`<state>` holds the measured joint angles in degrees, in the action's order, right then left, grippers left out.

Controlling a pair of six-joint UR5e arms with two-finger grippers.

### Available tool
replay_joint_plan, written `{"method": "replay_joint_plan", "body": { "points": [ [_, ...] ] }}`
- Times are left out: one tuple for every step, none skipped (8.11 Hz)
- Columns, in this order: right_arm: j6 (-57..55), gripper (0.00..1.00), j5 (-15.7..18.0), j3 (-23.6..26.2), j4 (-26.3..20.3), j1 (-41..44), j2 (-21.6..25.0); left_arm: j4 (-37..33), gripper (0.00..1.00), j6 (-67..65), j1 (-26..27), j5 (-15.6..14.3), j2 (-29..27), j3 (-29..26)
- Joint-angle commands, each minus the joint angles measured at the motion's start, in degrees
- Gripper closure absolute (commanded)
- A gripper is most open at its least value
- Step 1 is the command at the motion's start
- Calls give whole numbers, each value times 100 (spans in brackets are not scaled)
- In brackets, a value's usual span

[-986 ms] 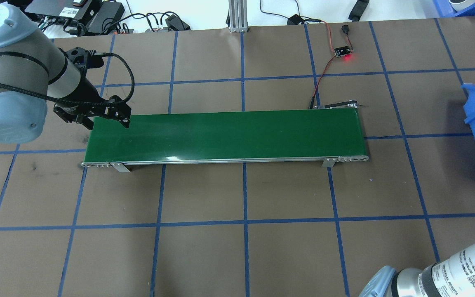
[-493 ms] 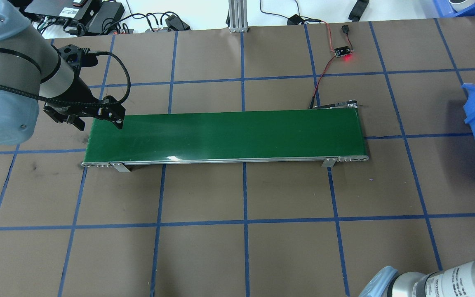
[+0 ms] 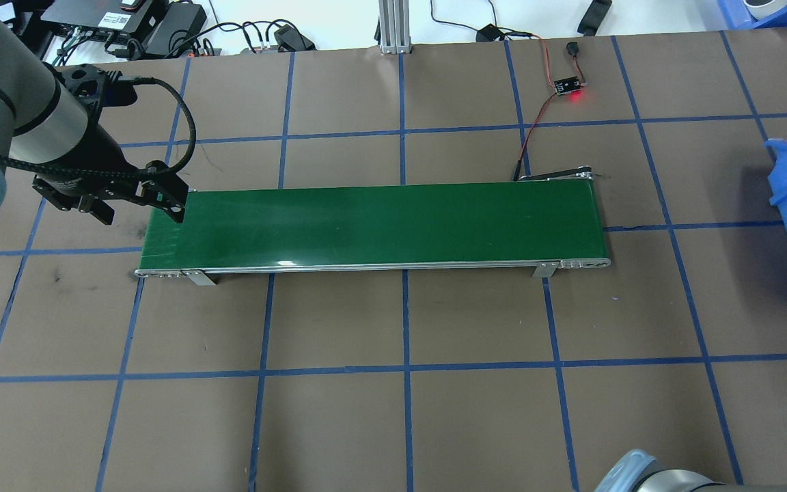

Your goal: Move button from left to right

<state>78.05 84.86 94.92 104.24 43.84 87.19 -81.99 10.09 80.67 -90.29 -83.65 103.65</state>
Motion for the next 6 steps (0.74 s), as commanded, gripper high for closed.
{"method": "replay_joint_plan", "body": {
  "points": [
    [-2502,0,475,-17,-761,1454,430,-98,0,-7,10,56,51,-64],
    [-3610,0,661,-26,-799,2227,422,-63,0,2,10,64,33,-64],
    [-4648,0,733,-44,-808,2992,378,-63,0,2,10,21,59,-64],
    [-5624,0,708,-44,-800,3652,360,-72,0,19,10,3,112,-64],
    [-6399,0,742,-52,-773,4233,343,-63,0,11,10,38,69,-64],
    [-6886,0,742,-53,-782,4613,342,-37,0,2,10,21,-1,-55]
  ]
}}
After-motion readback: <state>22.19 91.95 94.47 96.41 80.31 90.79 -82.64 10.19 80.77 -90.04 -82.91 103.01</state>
